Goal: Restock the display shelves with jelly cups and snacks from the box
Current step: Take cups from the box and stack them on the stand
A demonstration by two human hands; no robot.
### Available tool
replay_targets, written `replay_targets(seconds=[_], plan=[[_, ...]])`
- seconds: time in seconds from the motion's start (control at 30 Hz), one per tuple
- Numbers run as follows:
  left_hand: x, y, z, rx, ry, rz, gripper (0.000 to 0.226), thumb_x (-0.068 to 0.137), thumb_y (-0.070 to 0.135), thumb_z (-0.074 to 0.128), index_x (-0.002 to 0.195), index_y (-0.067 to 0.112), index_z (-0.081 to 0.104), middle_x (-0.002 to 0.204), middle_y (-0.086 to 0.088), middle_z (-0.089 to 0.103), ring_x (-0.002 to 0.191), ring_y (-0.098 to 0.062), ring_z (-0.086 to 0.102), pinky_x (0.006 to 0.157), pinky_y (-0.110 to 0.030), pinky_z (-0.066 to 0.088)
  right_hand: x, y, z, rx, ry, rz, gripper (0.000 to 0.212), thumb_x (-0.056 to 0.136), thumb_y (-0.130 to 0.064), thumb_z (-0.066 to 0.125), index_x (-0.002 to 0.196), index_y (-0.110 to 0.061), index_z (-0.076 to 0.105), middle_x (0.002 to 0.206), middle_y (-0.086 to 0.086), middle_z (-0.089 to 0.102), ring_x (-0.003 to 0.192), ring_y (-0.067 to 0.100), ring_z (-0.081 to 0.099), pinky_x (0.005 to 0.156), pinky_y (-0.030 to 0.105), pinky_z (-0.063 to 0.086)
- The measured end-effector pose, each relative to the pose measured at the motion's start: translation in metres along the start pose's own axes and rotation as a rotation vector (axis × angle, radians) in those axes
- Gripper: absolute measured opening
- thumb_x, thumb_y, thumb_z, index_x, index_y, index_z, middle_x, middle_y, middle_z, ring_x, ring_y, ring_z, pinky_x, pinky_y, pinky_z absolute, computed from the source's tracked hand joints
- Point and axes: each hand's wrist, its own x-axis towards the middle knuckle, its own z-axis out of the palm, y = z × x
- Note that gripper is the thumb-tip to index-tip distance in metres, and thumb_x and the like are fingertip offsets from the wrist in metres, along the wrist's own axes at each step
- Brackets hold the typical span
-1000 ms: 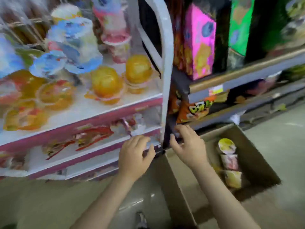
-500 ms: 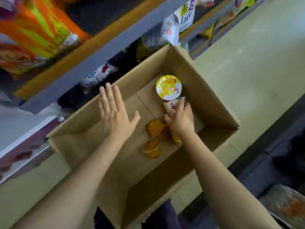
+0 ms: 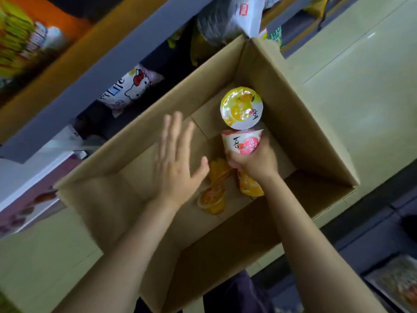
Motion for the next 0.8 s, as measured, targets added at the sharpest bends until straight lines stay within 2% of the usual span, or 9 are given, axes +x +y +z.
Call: replay_targets(seconds=[0.07, 0.17, 0.23, 0.3, 0.37, 0.43, 0.5, 0.57, 0.8], plan=[[0.0, 0.009, 0.007, -0.325, -0.203, -0.155, 0.082, 0.083, 0.053, 0.06, 0.151, 0.013, 0.036, 0.146, -0.008, 0.051, 0.136, -0.022, 0.047, 0.108, -0.04, 0.042, -0.015, 0.001, -0.003, 0.079, -0.03, -0.046, 0.078, 0.064, -0.046, 0.089, 0.124, -0.015, 0.048, 0.105, -0.006, 0.064, 0.092, 0.012, 0.063, 0.075, 0.024, 0.048], [0.01, 0.021, 0.019, -0.813, -0.402, -0.664, 0.118, 0.056, 0.069, 0.072, 0.154, 0.026, 0.024, 0.132, 0.003, 0.058, 0.121, -0.012, 0.059, 0.096, -0.027, 0.049, -0.032, 0.003, -0.003, 0.271, -0.199, -0.181, 0.057, 0.075, -0.027, 0.086, 0.12, -0.017, 0.053, 0.101, -0.014, 0.066, 0.084, -0.007, 0.064, 0.072, 0.009, 0.047], [0.019, 0.02, 0.031, -0.911, -0.351, -0.845, 0.124, 0.043, 0.064, 0.079, 0.151, 0.029, 0.027, 0.131, 0.004, 0.056, 0.109, -0.005, 0.062, 0.085, -0.02, 0.051, -0.033, 0.007, 0.0, 0.344, -0.339, -0.218, 0.054, 0.079, -0.02, 0.083, 0.126, -0.015, 0.057, 0.113, -0.004, 0.07, 0.103, 0.003, 0.067, 0.09, 0.025, 0.054], [0.025, 0.017, 0.034, -0.949, -0.276, -0.982, 0.111, 0.049, 0.054, 0.089, 0.144, 0.032, 0.035, 0.129, 0.007, 0.057, 0.099, 0.001, 0.062, 0.074, -0.016, 0.052, -0.029, 0.013, 0.001, 0.334, -0.392, -0.235, 0.047, 0.081, -0.017, 0.077, 0.125, -0.019, 0.063, 0.117, 0.005, 0.071, 0.109, 0.018, 0.068, 0.099, 0.041, 0.053], [0.025, 0.01, 0.036, -0.942, -0.225, -1.06, 0.091, 0.065, 0.039, 0.091, 0.14, 0.032, 0.04, 0.122, 0.01, 0.06, 0.093, 0.002, 0.063, 0.061, -0.011, 0.051, -0.024, 0.015, -0.001, 0.205, -0.225, -0.218, 0.034, 0.082, -0.022, 0.072, 0.116, -0.024, 0.07, 0.114, 0.003, 0.071, 0.107, 0.024, 0.067, 0.099, 0.049, 0.05], [0.021, 0.002, 0.037, -0.942, -0.211, -1.102, 0.082, 0.071, 0.034, 0.089, 0.138, 0.033, 0.041, 0.115, 0.014, 0.06, 0.091, 0.0, 0.064, 0.055, -0.012, 0.05, -0.017, 0.016, -0.006, -0.016, 0.032, -0.083, 0.049, 0.081, -0.034, 0.072, 0.129, -0.026, 0.061, 0.13, 0.008, 0.057, 0.123, 0.032, 0.054, 0.108, 0.049, 0.04], [0.014, -0.003, 0.039, -0.928, -0.211, -1.122, 0.083, 0.071, 0.037, 0.088, 0.138, 0.034, 0.04, 0.116, 0.014, 0.059, 0.095, -0.003, 0.065, 0.062, -0.016, 0.052, -0.014, 0.015, -0.004, -0.066, 0.057, 0.211, 0.084, 0.079, -0.038, 0.078, 0.148, -0.021, 0.034, 0.149, 0.017, 0.031, 0.137, 0.039, 0.035, 0.113, 0.047, 0.033], [0.005, -0.003, 0.042, -0.92, -0.217, -1.127, 0.084, 0.071, 0.037, 0.089, 0.139, 0.034, 0.04, 0.117, 0.013, 0.059, 0.096, -0.002, 0.065, 0.067, -0.017, 0.052, -0.014, 0.018, 0.006, -0.026, -0.052, 0.375, 0.103, 0.074, -0.038, 0.085, 0.152, -0.022, 0.019, 0.151, 0.019, 0.023, 0.136, 0.041, 0.038, 0.111, 0.045, 0.038], [-0.021, -0.006, 0.043, -0.924, -0.23, -1.139, 0.087, 0.07, 0.037, 0.089, 0.14, 0.035, 0.039, 0.122, 0.007, 0.061, 0.102, -0.012, 0.067, 0.09, -0.034, 0.057, -0.016, 0.029, 0.027, 0.066, -0.011, 0.254, 0.074, 0.069, -0.04, 0.087, 0.131, -0.028, 0.048, 0.133, 0.006, 0.049, 0.109, 0.024, 0.058, 0.087, 0.028, 0.041]])
